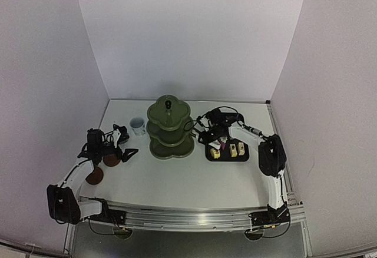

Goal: Serve the afternoon tea

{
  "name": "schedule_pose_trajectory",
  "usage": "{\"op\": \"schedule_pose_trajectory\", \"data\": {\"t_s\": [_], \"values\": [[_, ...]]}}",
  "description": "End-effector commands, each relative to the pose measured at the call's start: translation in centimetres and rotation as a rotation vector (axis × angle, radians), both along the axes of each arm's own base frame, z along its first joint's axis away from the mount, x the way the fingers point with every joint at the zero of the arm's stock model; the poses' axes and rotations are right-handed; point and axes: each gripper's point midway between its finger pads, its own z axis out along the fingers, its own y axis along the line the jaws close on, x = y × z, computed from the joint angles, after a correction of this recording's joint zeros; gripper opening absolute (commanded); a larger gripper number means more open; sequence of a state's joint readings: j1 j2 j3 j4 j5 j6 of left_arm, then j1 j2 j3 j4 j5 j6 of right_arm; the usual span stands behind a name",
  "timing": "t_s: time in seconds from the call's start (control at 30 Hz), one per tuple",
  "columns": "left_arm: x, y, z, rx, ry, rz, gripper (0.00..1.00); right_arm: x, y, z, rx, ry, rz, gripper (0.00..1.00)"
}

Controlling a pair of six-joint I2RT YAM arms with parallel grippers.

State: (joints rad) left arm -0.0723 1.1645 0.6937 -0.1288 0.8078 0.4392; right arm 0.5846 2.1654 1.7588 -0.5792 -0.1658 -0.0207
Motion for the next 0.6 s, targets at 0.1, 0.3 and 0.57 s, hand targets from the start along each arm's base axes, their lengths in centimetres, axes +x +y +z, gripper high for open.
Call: {"op": "schedule_pose_trajectory", "data": {"t_s": [0.1, 0.3, 0.57], "values": [[0.2, -0.1, 0.2, 0.001, -0.028, 0.002, 1.0, 0.4, 1.3, 3.7, 0.073, -0.051, -0.021, 0.46], [0.1, 0.0, 0.1, 0.002, -0.029, 0.002, 1.0, -0.5, 0.9, 4.5, 0.072, -0.057, -0.022, 0.47], [0.2, 0.0, 0.2, 0.003, -0.037, 0.001, 1.0, -1.6, -0.2, 5.5, 0.069, -0.06, -0.05, 0.45]]}}
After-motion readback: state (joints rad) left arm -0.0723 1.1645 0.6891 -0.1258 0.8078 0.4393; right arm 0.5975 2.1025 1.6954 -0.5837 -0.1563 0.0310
